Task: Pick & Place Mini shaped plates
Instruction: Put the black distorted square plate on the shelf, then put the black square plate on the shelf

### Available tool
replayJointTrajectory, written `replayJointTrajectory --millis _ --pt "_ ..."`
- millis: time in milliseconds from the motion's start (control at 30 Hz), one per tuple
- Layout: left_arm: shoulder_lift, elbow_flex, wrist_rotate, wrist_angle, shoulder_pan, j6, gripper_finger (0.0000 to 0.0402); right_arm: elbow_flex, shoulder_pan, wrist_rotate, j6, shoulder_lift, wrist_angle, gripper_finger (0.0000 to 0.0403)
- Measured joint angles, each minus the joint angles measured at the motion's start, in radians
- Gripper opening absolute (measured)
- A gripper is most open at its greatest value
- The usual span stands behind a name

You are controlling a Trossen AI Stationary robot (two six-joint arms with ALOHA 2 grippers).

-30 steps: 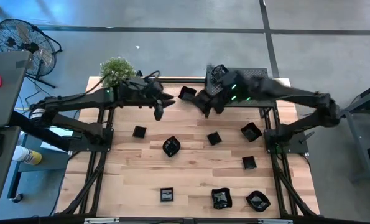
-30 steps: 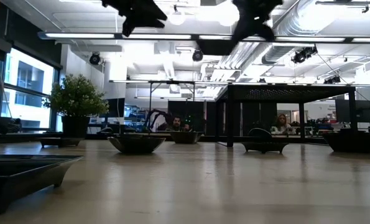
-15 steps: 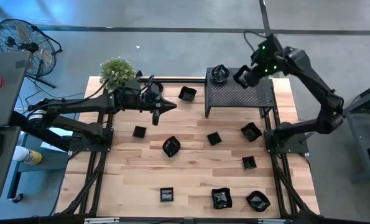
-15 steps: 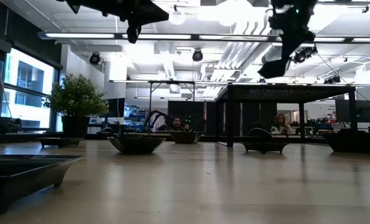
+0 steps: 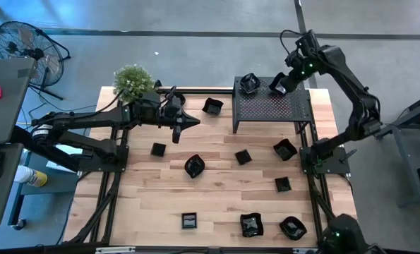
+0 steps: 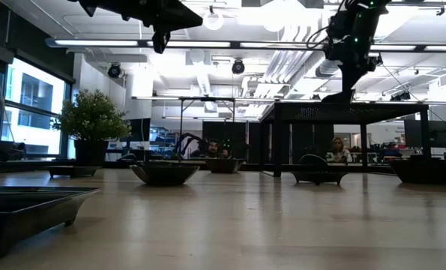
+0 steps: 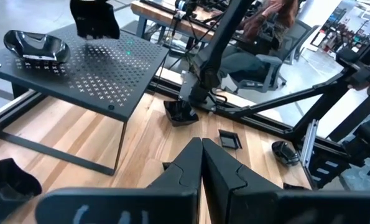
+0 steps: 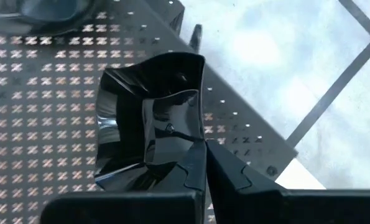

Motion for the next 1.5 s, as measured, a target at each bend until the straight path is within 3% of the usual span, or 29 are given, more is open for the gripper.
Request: replayJointTrajectory --millis 567,967,1067,1167,1233,1367,1500 --pt "0.000 0.000 -0.009 0.002 0.000 0.000 0.0005 0.000 -0.017 -0.027 0.024 0.043 0.047 0.0015" --pt "0.000 0.000 -0.060 -0.047 0.000 0.000 0.0005 0.006 -0.004 0.060 0.028 0.016 0.048 0.0060" --pt "0.000 0.000 -0.114 -0.130 0.000 -0.008 0.0005 0.008 0.021 0.033 0.048 -0.035 0.011 0.0047" --pt "0.001 -0.008 -0.146 -0.161 0.000 -0.005 0.0005 -0.030 0.065 -0.061 0.128 -0.118 0.014 0.0013" --pt "0.000 -0.054 -0.121 -0.058 0.000 0.012 0.0002 -0.096 0.116 -0.103 0.173 -0.196 0.070 0.0005" --pt "0.001 -0.212 -0.034 0.305 -0.001 -0.014 0.0001 -0.276 0.257 -0.148 0.311 -0.369 0.217 0.0008" --pt "0.001 -0.363 -0.076 0.521 0.000 -0.036 0.0001 -0.422 0.439 -0.124 0.466 -0.532 0.312 0.0004"
